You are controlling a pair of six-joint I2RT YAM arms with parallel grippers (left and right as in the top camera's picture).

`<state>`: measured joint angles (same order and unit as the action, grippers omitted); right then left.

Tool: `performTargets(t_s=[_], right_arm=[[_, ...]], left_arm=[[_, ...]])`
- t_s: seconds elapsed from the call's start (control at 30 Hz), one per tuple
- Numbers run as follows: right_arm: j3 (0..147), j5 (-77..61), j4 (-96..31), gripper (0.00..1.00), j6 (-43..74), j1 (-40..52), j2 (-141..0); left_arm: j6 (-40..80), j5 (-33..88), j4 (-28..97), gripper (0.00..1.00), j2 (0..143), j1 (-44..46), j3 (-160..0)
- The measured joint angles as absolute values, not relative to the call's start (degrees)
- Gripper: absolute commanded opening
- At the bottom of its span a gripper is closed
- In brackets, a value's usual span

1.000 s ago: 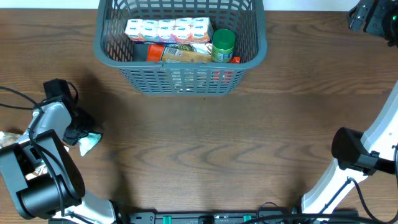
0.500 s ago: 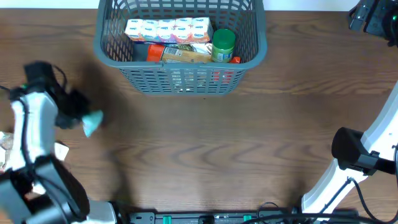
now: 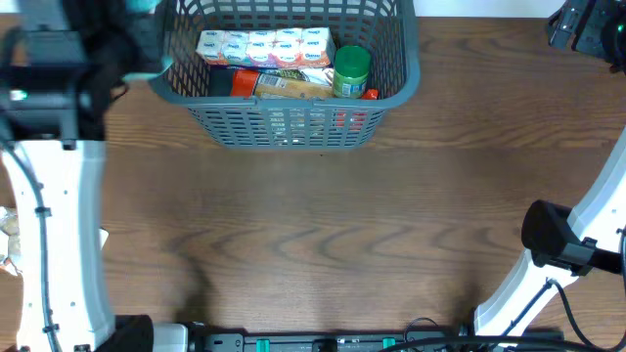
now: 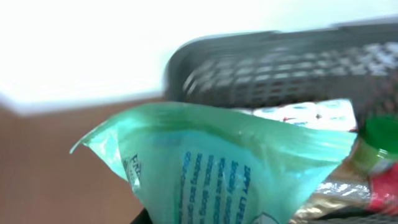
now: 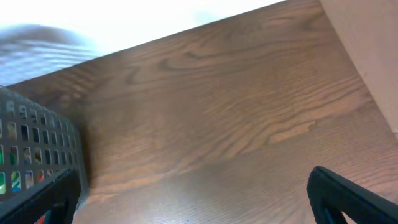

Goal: Pack container
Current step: 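Carry the teal wrapper over the basket and release it inside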

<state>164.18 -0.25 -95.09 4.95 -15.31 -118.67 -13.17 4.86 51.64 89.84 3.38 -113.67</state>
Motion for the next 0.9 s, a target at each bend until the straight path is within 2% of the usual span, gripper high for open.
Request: performTargets(t_s=[0.23,0.4,0.57,0.63,0.67,0.73,0.77,0.9], right_arm=[[164.16,-0.49,-95.11,0.99,4.95,-15.31,-118.69],[164.16,-0.49,-95.11,0.99,4.95,-15.31,-118.69],[164.16,-0.49,-95.22,0.99,4.95,-15.31,-118.69],[164.16,-0.49,-95.37,0.99,4.95,-15.31,-118.67],[164.16,-0.49,-95.37,0.99,4.95,-15.31,-118.69],[164.16,-0.49,-95.37,0.99,4.95,-15.31,-118.69],[164.16,-0.49,-95.37,0.99,4.95,-15.31,-118.69],[164.13,-0.49,-95.31,0.99,4.95,-15.31,-118.69]], left_arm=[[-45.50,2.50,40.25,0.06,95.42,12.82,-113.73],[-56.45,2.07,37.89,0.06,103.50,14.15,-113.73],[-60.77,1.34,40.01,0.08,113.27,14.20,-113.71],[-61.65,1.26,42.13,0.17,116.68,14.20,-113.71],[-61.93,1.26,43.31,0.34,118.04,14.22,-113.71],[-62.28,1.13,45.80,0.81,119.87,14.33,-113.47],[-62.43,1.06,46.98,0.96,120.36,14.37,-113.30],[-60.80,0.89,47.72,0.98,120.14,14.37,-113.16]])
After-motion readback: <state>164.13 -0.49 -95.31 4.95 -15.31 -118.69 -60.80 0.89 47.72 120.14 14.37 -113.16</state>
